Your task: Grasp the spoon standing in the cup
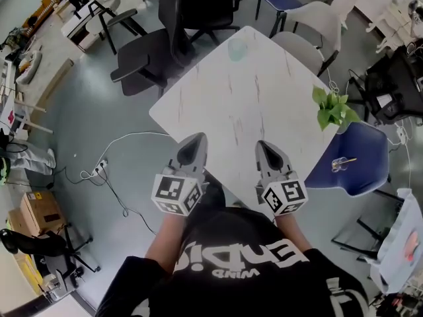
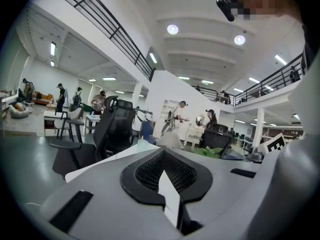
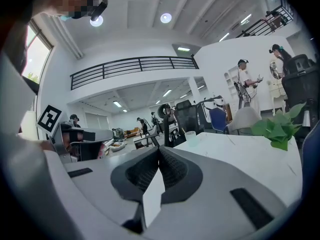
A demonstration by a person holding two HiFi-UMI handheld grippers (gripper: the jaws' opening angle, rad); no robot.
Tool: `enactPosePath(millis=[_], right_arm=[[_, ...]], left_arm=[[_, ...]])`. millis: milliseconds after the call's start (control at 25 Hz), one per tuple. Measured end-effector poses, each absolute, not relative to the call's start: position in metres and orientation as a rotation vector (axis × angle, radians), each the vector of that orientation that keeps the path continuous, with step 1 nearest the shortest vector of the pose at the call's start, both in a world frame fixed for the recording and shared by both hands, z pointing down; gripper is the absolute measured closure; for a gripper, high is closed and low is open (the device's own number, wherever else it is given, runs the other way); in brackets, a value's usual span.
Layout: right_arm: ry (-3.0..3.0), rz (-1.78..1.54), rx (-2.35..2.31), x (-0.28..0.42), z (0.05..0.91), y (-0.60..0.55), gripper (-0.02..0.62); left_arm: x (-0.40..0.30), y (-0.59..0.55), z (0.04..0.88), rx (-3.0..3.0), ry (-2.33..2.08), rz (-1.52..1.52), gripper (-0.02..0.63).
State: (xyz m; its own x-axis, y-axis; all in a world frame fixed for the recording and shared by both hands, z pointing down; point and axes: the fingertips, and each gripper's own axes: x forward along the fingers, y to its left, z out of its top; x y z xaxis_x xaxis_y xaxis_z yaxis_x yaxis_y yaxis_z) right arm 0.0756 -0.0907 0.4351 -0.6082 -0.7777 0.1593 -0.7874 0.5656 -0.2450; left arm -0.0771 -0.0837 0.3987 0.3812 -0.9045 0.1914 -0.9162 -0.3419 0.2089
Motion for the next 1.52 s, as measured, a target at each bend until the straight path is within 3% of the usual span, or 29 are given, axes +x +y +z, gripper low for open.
enactPosePath(millis=[1520], right_arm=[[-2.671,0.42,1.524,0.026,0.429,-0.257,0.581]], left_arm=[[-0.094,-0.271,0.418,2.466,-1.383,0.116,0.592]])
